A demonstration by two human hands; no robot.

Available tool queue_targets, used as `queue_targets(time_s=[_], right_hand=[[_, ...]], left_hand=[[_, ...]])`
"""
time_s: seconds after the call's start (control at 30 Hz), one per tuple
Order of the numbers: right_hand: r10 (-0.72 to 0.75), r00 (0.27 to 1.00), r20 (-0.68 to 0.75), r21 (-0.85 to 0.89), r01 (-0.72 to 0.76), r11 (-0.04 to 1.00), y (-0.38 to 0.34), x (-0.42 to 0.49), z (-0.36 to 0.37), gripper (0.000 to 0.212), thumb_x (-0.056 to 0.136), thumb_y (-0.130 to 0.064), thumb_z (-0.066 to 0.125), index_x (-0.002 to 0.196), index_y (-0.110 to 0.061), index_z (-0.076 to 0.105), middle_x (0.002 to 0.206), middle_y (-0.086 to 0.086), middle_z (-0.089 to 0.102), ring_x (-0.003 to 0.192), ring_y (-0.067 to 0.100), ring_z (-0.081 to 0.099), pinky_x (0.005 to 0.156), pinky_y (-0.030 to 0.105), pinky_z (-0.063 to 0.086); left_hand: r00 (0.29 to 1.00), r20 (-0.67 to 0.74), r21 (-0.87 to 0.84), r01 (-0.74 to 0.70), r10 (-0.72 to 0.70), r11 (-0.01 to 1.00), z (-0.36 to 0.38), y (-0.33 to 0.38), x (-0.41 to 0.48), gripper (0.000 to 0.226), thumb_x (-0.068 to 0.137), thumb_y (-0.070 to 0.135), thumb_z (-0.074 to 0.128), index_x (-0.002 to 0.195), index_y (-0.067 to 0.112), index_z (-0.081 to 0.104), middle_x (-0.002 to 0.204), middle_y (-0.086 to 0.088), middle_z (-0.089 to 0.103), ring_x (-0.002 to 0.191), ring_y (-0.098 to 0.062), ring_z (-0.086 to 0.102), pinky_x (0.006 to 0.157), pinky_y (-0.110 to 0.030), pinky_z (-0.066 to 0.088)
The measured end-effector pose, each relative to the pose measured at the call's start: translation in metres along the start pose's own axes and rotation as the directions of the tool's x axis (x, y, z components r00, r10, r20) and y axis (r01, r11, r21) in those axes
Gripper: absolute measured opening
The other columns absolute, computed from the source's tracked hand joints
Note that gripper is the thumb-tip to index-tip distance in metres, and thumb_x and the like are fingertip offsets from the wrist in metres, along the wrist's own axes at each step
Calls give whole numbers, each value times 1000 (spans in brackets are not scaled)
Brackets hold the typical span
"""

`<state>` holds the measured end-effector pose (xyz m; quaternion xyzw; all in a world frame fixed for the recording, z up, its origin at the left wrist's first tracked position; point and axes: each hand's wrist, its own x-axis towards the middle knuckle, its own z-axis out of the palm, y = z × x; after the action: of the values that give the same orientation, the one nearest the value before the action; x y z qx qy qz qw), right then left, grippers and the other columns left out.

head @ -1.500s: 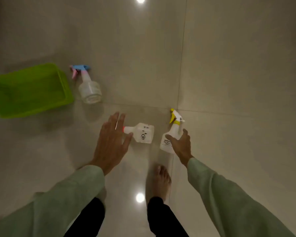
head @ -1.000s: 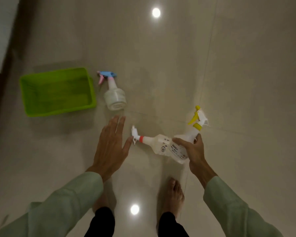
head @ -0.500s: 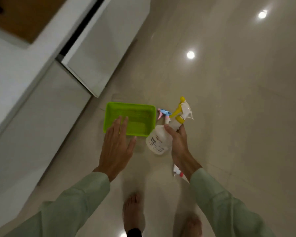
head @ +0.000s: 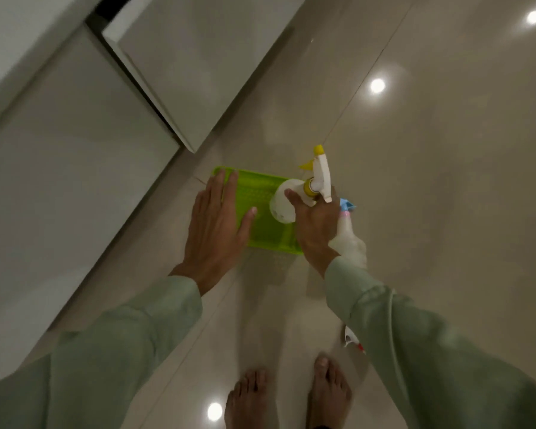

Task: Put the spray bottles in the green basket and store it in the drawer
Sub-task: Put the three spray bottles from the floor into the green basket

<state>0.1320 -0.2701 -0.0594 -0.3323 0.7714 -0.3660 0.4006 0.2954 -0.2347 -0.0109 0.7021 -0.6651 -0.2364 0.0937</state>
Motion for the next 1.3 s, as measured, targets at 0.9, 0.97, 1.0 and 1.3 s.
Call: queue_targets(time_s=[0.9,0.97,1.0,1.3], right_hand=[[-221,975,18,-167,221,961,45,-28,-65,62,79,-8,80,134,-5,53,136,14,55,120,37,56,98,56,49],[-229,973,-11,-187,223,957,43,-45,-96,58,80,-8,80,132,-5,54,127,10,57,110,34,58,88,50,54],[-237,971,-19,-194,229,954,43,-54,-111,54,81,-9,79,129,-6,56,123,7,57,107,32,59,83,45,55],[-82,992,-93,-189,63,980,62,-135,-222,53,84,-15,77,132,-16,55,129,-4,56,110,19,57,85,27,53]], left_hand=[[995,85,8,-58,57,998,23,37,-25,68,98,40,48,155,14,23,164,-12,23,152,-28,21,122,-44,21],[992,101,10,-72,70,997,16,49,-43,67,98,39,49,155,13,25,163,-13,25,151,-29,23,122,-44,22],[990,113,12,-86,84,996,13,56,-52,67,98,38,49,154,12,25,163,-13,25,151,-29,24,121,-44,22],[955,225,-46,-188,194,981,12,110,-137,68,99,39,47,157,18,18,166,-9,17,154,-24,15,124,-41,16]])
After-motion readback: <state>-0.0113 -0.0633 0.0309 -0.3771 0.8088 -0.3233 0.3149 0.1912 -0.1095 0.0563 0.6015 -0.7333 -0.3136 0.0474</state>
